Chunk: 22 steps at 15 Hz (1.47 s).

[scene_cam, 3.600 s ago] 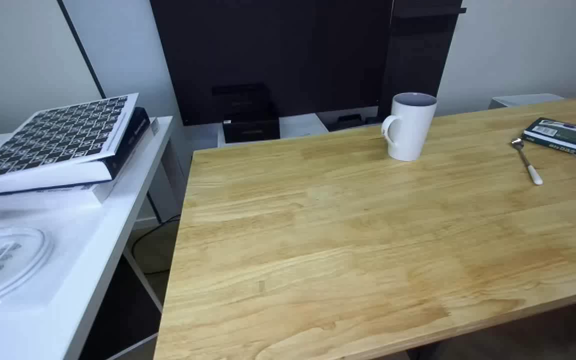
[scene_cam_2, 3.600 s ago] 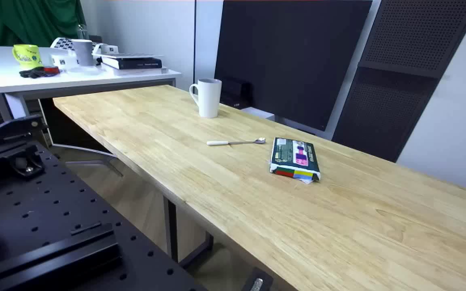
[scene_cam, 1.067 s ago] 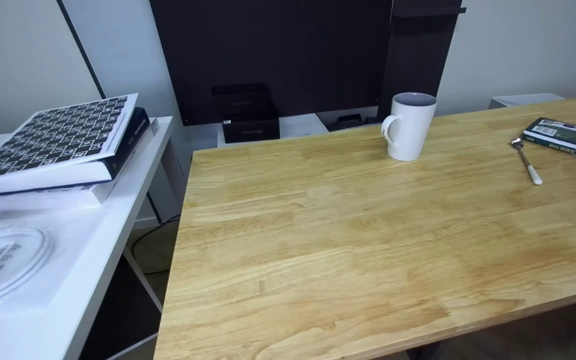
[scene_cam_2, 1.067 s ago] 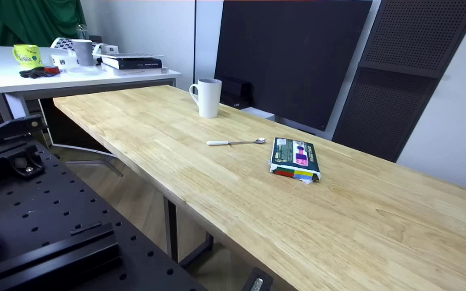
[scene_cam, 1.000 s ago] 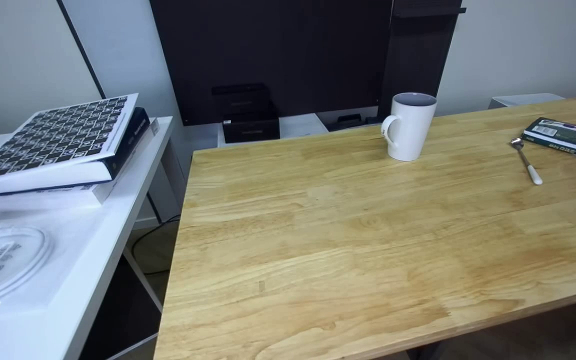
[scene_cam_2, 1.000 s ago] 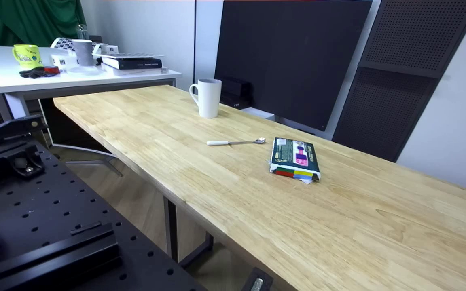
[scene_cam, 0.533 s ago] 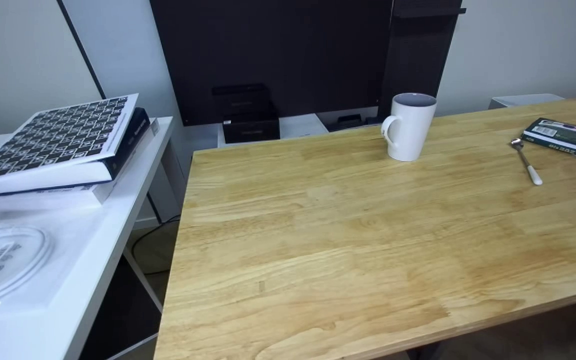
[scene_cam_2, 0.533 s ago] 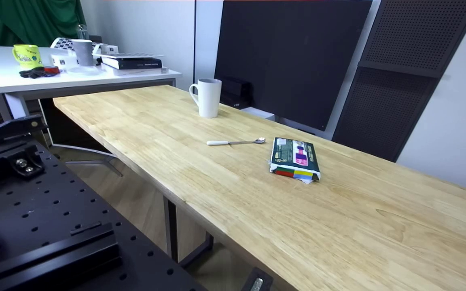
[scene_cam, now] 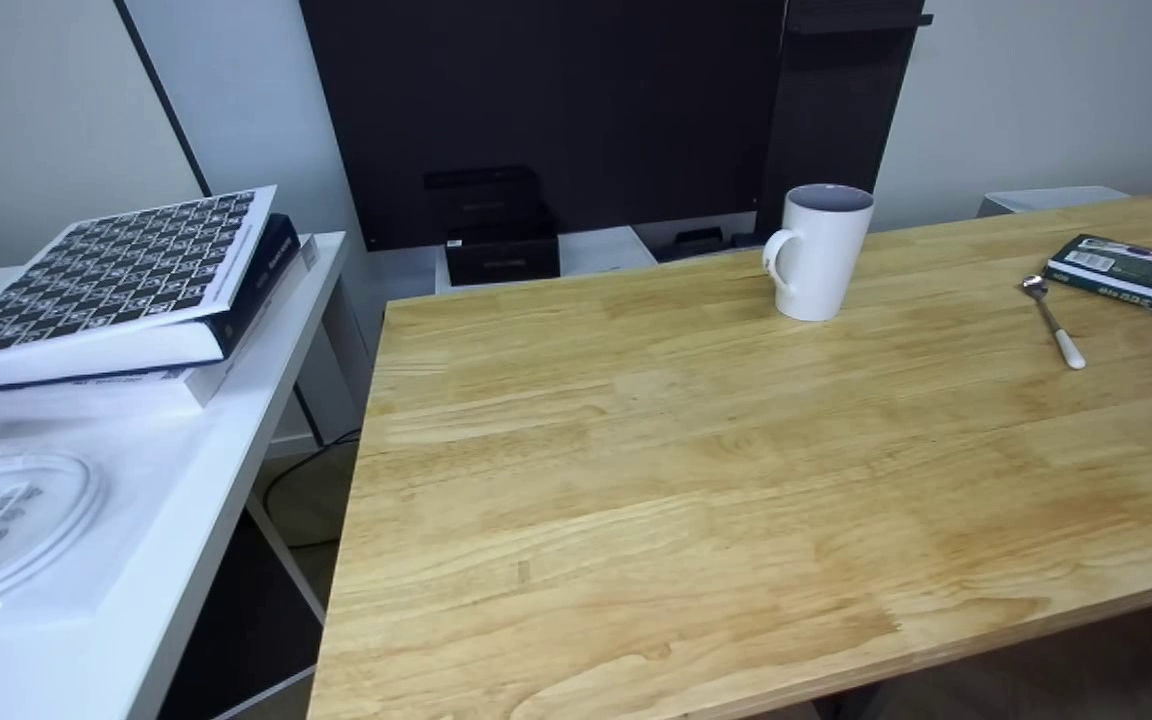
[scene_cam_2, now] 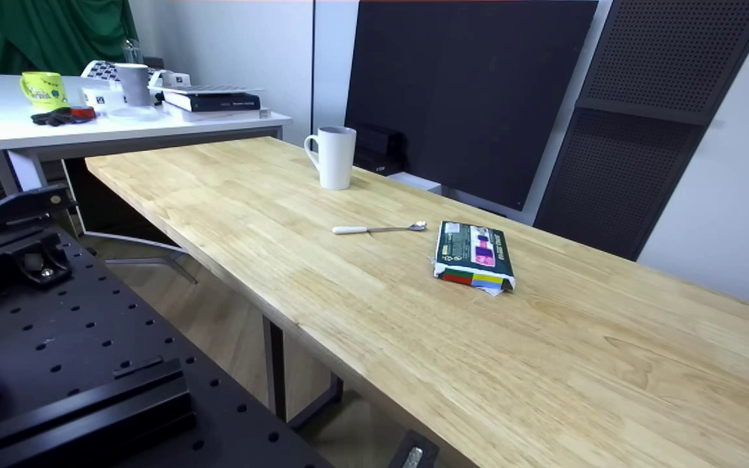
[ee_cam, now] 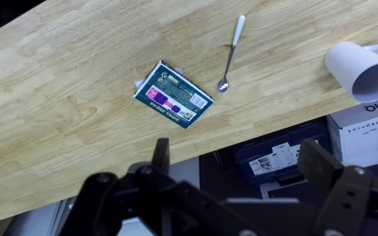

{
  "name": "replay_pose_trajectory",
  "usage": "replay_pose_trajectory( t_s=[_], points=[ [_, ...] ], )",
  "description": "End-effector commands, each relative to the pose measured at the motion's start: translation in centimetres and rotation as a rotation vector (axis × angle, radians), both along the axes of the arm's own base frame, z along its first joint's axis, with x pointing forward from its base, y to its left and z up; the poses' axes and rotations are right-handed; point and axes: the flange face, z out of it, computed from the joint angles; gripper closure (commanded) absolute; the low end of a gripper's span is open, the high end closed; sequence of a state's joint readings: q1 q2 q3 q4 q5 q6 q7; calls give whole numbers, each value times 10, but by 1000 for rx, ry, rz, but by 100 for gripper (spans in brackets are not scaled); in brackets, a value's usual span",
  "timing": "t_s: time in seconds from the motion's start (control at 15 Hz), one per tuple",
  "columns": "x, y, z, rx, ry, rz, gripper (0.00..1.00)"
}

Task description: Pick up the silver spoon from the table and put it in the mug cup

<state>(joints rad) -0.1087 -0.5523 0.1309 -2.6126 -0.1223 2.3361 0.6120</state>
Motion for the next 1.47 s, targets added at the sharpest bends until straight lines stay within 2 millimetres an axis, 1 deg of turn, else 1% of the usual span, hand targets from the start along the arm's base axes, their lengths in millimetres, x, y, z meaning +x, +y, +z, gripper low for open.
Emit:
replay_pose_trajectory(
  t_s=[0.0, 0.27, 0.53, 0.87, 1.07, 1.27, 1.4],
  points=[
    [17, -5, -15, 42, -11, -91, 0],
    [33, -3, -46, 64, 18, -138, 0],
    [53, -2, -76, 94, 22, -185, 0],
    [82, -6, -106, 125, -17, -223, 0],
    [98, -10, -129, 154, -22, -223, 0],
    [105, -10, -156, 173, 16, -224, 0],
    [106, -9, -176, 170, 48, -222, 0]
  ],
)
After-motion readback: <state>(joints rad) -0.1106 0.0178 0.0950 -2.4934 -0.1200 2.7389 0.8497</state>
